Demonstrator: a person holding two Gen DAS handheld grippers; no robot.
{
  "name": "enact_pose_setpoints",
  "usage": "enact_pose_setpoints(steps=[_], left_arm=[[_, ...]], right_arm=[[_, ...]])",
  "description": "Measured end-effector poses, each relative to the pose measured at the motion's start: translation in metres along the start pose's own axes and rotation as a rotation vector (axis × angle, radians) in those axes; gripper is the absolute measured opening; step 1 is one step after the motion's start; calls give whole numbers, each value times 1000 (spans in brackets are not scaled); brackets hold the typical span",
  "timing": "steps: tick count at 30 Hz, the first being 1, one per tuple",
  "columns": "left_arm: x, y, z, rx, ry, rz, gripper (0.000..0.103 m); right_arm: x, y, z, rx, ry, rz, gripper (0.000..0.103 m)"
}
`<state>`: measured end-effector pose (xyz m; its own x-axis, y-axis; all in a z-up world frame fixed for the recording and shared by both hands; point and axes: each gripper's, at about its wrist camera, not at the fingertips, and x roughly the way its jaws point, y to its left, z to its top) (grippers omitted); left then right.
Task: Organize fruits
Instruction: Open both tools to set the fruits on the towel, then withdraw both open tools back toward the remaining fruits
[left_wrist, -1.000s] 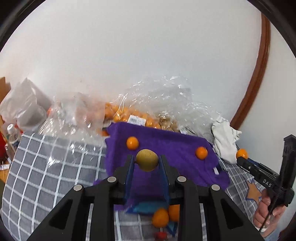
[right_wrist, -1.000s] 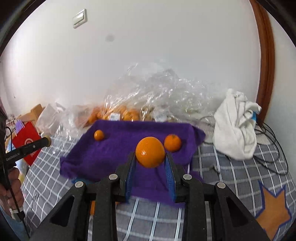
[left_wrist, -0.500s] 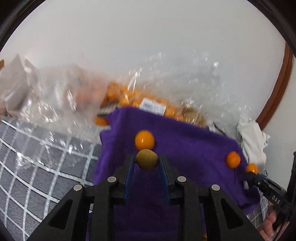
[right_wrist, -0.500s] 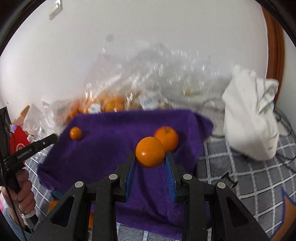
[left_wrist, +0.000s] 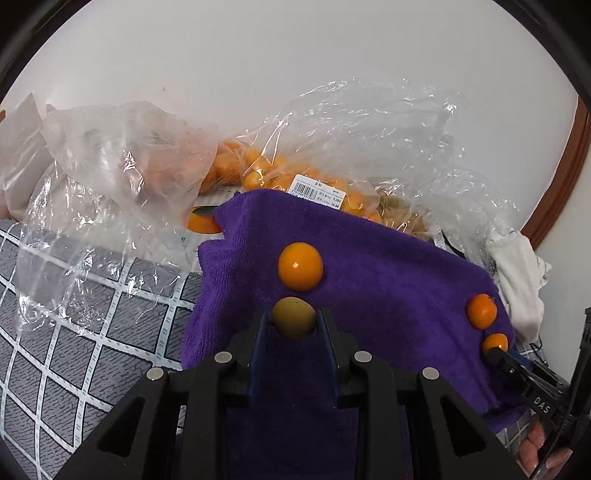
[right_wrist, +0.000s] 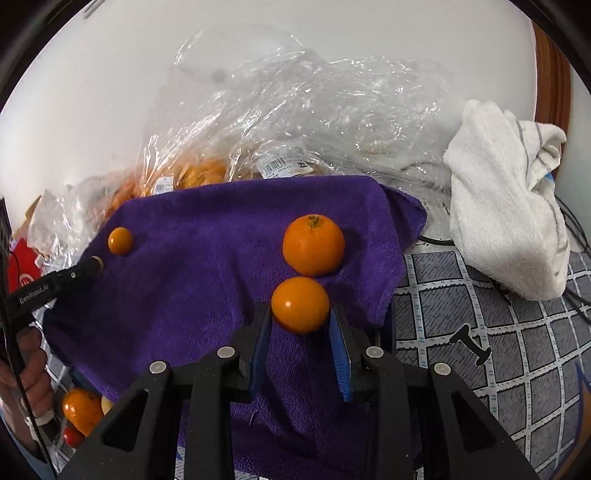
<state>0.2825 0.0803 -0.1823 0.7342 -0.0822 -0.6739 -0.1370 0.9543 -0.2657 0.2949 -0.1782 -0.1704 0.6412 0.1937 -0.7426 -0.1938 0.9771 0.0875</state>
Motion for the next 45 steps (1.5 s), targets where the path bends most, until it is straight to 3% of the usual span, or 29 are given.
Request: enact_pose_setpoints(steps=[3,8,12,17,22,28,32,39,45], left_arm=[[1,-3,-1,14,-5,17,26],[4,-7,-1,41,-8,47,28],[-3,-7,1,29,-39,21,44],[-23,-8,4,26,-116,13,44],[-42,-15,8,37,-168,6,44],[-87,-33,9,126,-234,27,44],[-113,-42,-1,187,-227,24,44],[-137,-39,-48,308,-217,116,45],[-134,1,-71,176,-87,44,45]], right_arm=[[-3,0,0,-4,-7,-1,46],[-12,3,-2,-15,-37,-24,55],[-21,4,-3,-19,-59,-12,56],[-39,9,-4,-29,-93,10,56],[-70,16,9,-17,-193,13,56],[-105,23,10,6,-174,-2,56],[-125,30,-4,-22,-169,-22,56],[-132,39,-51,-27,-97,25,56],[-126,55,-87,-56,-48,46,55]])
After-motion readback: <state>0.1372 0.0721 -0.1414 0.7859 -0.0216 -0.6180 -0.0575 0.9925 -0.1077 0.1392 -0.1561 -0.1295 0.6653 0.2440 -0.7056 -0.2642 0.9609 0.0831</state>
